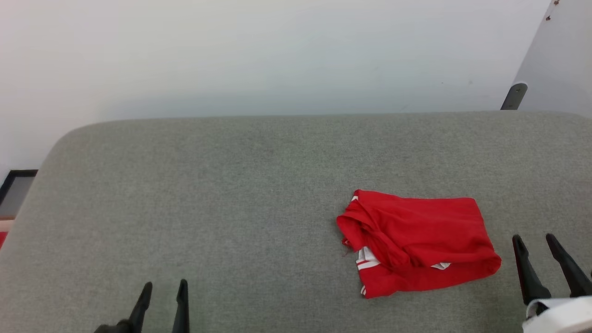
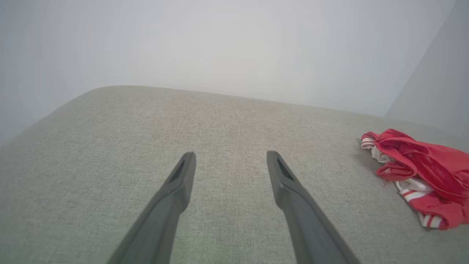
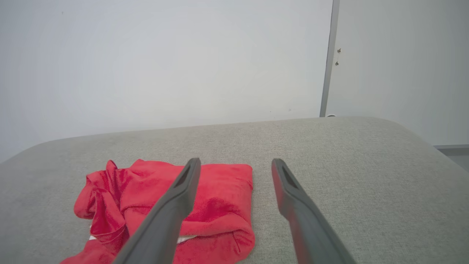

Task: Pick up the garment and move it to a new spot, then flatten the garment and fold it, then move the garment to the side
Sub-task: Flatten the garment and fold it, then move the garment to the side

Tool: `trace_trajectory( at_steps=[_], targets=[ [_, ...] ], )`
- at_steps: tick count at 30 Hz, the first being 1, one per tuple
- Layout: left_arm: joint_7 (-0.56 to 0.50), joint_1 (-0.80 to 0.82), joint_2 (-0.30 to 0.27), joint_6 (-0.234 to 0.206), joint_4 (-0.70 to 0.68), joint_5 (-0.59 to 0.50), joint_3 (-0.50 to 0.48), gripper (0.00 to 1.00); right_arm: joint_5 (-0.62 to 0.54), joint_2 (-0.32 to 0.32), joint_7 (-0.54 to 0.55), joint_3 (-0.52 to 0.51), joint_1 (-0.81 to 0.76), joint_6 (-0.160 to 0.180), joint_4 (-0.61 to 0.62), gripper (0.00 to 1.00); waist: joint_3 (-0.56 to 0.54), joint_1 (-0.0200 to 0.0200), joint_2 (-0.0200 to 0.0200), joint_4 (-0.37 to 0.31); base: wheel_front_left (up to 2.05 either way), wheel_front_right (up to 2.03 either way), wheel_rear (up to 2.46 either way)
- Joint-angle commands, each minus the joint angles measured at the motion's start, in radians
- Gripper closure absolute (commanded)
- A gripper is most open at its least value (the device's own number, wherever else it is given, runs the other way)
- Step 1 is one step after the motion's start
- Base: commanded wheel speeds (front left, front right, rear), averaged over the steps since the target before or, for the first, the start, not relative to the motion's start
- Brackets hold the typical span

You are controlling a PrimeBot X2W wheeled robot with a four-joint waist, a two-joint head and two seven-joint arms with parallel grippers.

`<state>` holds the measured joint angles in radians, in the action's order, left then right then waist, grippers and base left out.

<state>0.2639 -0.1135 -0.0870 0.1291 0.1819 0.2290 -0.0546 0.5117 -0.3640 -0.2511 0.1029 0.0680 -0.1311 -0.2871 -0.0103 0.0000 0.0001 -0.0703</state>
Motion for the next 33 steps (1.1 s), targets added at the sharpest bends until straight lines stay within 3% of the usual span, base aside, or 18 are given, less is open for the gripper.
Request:
trace_trajectory(
  at_steps=[1, 10, 21, 28, 33],
  targets=[
    [0.000, -0.020, -0.001, 0.002, -0.015, -0.007, -0.004, 0.00, -0.015, 0.012, 0.001, -0.019, -0.030, 0.001, 0.019, 0.00, -0.002, 0.0000, -0.0001, 0.002, 0.00, 0.00, 0.00],
    [0.000, -0.084, 0.011, 0.002, -0.086, -0.011, -0.003, 0.00, -0.070, 0.075, 0.060, -0.127, -0.141, 0.001, 0.162, 0.00, -0.002, 0.0000, -0.0001, 0.013, 0.00, 0.00, 0.00],
    [0.000, -0.066, 0.018, 0.002, -0.099, -0.020, 0.007, 0.00, -0.076, 0.103, 0.126, -0.138, -0.148, 0.001, 0.224, 0.00, 0.008, 0.0000, -0.0001, 0.025, 0.00, 0.00, 0.00],
    [0.000, -0.018, 0.024, 0.002, -0.103, -0.020, 0.023, 0.00, -0.051, 0.029, 0.247, -0.073, -0.018, 0.001, 0.208, 0.00, 0.072, 0.0000, -0.0001, 0.033, 0.00, 0.00, 0.00],
    [0.000, 0.057, 0.026, 0.002, -0.090, -0.021, 0.052, 0.00, -0.034, -0.063, 0.451, 0.012, 0.129, 0.001, 0.147, 0.00, 0.142, 0.0000, -0.0001, 0.045, 0.00, 0.00, 0.00]
  ],
)
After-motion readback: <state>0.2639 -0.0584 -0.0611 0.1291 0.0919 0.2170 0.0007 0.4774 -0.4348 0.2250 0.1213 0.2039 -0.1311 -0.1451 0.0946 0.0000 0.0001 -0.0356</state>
